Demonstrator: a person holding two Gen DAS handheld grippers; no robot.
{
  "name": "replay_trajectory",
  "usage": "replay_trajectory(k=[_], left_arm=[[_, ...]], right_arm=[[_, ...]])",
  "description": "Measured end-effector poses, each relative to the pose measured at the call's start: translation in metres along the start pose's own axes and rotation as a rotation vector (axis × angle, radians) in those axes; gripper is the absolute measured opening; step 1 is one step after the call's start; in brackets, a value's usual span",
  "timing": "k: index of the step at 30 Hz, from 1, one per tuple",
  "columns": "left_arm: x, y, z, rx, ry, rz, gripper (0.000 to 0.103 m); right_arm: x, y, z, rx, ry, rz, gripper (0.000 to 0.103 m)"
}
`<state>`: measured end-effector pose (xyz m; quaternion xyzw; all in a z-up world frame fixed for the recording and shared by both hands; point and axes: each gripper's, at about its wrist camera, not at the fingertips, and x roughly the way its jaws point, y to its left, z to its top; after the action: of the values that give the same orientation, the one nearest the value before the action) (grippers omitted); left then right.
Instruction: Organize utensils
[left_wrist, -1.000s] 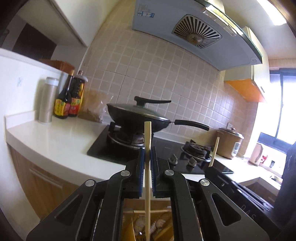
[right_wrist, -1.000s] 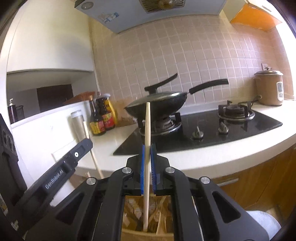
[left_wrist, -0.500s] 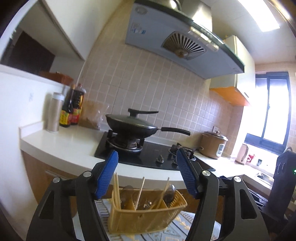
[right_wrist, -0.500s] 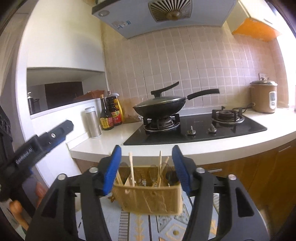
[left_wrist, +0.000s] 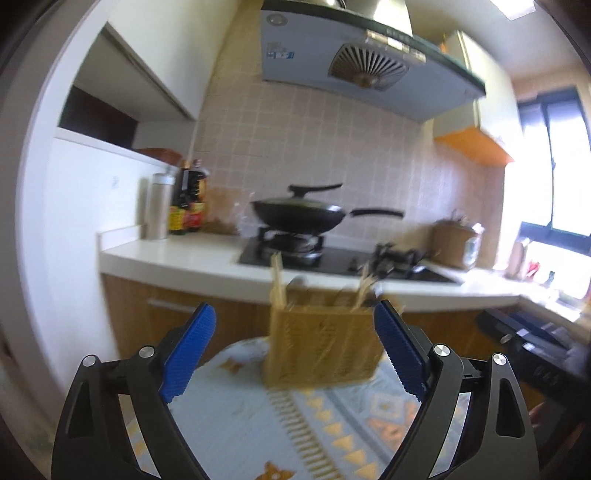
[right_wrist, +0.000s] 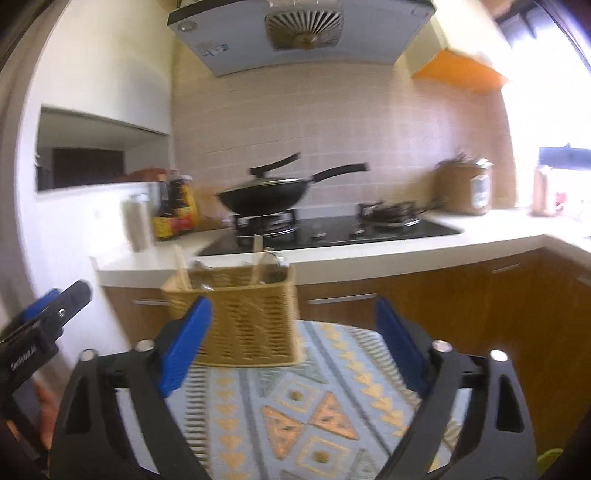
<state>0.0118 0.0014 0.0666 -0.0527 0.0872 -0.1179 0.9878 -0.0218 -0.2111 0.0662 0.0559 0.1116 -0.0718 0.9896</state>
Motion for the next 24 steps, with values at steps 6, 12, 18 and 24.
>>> replay_trajectory(k=[6,12,18,24], left_arm=[[0.014,0.001,-0.050,0.040,0.040,0.176,0.085],[0.020,0.013,-0.061,0.037,0.039,0.164,0.087],[0.013,-0.004,-0.069,0.110,0.017,0.136,0.093],[0.016,-0.004,-0.071,0.107,0.039,0.127,0.095]], right_arm=[[-0.002,0.006,-0.048,-0.096,-0.041,-0.008,0.095],[-0.009,0.004,-0.053,-0.098,-0.086,-0.009,0.095],[-0.002,0.002,-0.057,-0.095,-0.033,0.032,0.095],[0.010,0.005,-0.061,-0.095,0.030,0.063,0.095]])
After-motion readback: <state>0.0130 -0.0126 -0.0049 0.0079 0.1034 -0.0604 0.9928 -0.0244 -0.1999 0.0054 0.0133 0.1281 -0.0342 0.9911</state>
